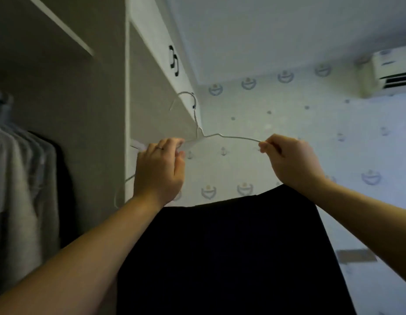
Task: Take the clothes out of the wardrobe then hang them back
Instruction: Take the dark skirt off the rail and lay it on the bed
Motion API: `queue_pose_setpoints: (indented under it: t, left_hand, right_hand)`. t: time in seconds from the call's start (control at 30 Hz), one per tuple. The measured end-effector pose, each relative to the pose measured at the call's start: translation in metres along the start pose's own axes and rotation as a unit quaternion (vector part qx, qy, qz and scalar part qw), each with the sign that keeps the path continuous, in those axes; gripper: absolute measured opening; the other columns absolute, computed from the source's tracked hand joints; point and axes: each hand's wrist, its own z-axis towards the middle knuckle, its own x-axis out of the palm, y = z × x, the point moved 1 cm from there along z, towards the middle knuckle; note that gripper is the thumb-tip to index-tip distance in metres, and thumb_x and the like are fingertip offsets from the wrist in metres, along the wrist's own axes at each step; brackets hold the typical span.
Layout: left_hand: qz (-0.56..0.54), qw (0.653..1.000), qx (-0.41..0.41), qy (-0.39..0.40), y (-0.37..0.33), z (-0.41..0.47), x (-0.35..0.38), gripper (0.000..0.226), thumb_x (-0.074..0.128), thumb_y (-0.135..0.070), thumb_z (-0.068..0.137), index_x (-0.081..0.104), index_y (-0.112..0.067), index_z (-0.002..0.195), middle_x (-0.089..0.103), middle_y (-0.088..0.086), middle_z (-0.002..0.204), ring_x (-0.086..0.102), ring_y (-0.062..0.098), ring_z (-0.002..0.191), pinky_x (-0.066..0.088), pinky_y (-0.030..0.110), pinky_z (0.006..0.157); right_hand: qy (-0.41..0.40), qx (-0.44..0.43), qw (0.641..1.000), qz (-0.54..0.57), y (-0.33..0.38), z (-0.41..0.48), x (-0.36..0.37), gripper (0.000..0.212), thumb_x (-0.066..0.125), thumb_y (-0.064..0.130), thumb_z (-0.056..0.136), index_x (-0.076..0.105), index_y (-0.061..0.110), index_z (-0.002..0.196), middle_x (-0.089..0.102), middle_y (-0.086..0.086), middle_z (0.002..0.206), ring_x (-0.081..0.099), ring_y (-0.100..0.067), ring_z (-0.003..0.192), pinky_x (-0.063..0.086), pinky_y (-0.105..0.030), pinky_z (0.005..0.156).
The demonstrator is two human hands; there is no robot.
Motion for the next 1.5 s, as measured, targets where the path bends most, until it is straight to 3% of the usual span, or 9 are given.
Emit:
queue_pose_setpoints:
  t: [0.13,0.33,0.63,0.77,0.87,1.07,1.2,1.43,1.5]
  left_hand:
    - [-0.093,0.992,-0.043,0.074,-0.075,-0.018,0.083,0.032,0.035,-0.034,0.100,0.061,-0.015,0.098,0.067,0.011,0.089,0.060,0.037,0.079,0.039,0.034,0.059]
    - [-0.202,0.956,-0.098,0.189,-0.192,-0.059,0.202,0.039,0.043,-0.044,0.102,0.044,-0.023,0.069,0.050,-0.003,0.064,0.052,0.029,0.067,0.032,0.034,0.055]
    - [-0.346,0.886,-0.075,0.301,-0.392,-0.141,0.327,0.047,0.042,-0.049,0.101,0.045,-0.018,0.065,0.048,-0.001,0.061,0.048,0.020,0.056,0.026,0.031,0.048]
    - [-0.436,0.829,-0.028,0.349,-0.471,-0.191,0.369,0.035,0.045,-0.034,0.102,0.048,-0.017,0.072,0.048,-0.004,0.064,0.046,0.018,0.057,0.025,0.031,0.048]
    - [-0.483,0.782,0.042,0.391,-0.522,-0.237,0.404,0.035,0.038,-0.036,0.102,0.053,-0.013,0.080,0.057,0.004,0.075,0.053,0.026,0.068,0.039,0.038,0.056]
    - [-0.578,0.671,0.098,0.453,-0.615,-0.325,0.450,0.035,0.039,-0.040,0.095,0.054,-0.012,0.079,0.054,0.002,0.073,0.054,0.031,0.071,0.044,0.043,0.061]
    - [-0.614,0.601,0.115,0.499,-0.663,-0.381,0.483,0.032,0.050,-0.027,0.101,0.045,-0.027,0.069,0.048,-0.003,0.068,0.052,0.026,0.068,0.042,0.042,0.060]
    - [-0.627,0.529,0.178,0.544,-0.741,-0.423,0.507,0.034,0.052,-0.025,0.101,0.049,-0.013,0.070,0.050,0.001,0.066,0.050,0.017,0.064,0.042,0.043,0.060]
    - [-0.629,0.524,0.200,0.538,-0.766,-0.427,0.510,0.035,0.053,-0.024,0.101,0.047,-0.014,0.068,0.048,-0.002,0.063,0.049,0.017,0.062,0.041,0.041,0.058]
  right_hand:
    - [-0.006,0.007,0.998,-0.058,-0.094,-0.022,-0.061,0.022,0.056,0.031,0.096,0.067,0.016,0.084,0.047,0.010,0.053,0.046,-0.027,0.058,0.042,-0.035,0.058]
    - [0.011,0.043,0.985,-0.165,-0.224,-0.076,-0.160,0.022,0.057,0.029,0.097,0.066,0.013,0.084,0.060,-0.004,0.060,0.052,-0.029,0.054,0.043,-0.034,0.052]
    - [0.109,0.198,0.922,-0.313,-0.347,-0.182,-0.293,0.030,0.055,0.042,0.095,0.060,0.021,0.075,0.055,0.009,0.061,0.054,-0.022,0.057,0.039,-0.030,0.055]
    - [0.126,0.290,0.894,-0.318,-0.374,-0.247,-0.342,0.029,0.060,0.031,0.095,0.056,0.025,0.066,0.052,0.009,0.054,0.049,-0.006,0.053,0.038,-0.028,0.053]
    - [0.126,0.357,0.864,-0.331,-0.384,-0.302,-0.366,0.032,0.062,0.027,0.094,0.057,0.029,0.063,0.053,0.012,0.052,0.050,-0.003,0.052,0.039,-0.021,0.055]
    - [0.097,0.487,0.792,-0.354,-0.405,-0.410,-0.388,0.024,0.062,0.025,0.095,0.073,0.011,0.079,0.064,0.000,0.064,0.060,-0.019,0.062,0.050,-0.039,0.063]
    - [0.070,0.559,0.744,-0.360,-0.410,-0.465,-0.383,0.021,0.062,0.024,0.095,0.072,0.019,0.077,0.061,0.007,0.059,0.055,-0.006,0.053,0.042,-0.024,0.057]
    - [0.020,0.645,0.674,-0.361,-0.425,-0.527,-0.397,0.023,0.061,0.021,0.095,0.071,0.023,0.075,0.064,0.002,0.059,0.058,-0.018,0.055,0.044,-0.027,0.056]
    - [0.002,0.656,0.666,-0.355,-0.433,-0.538,-0.409,0.024,0.061,0.020,0.095,0.070,0.023,0.074,0.063,0.001,0.058,0.052,-0.010,0.049,0.040,-0.023,0.053]
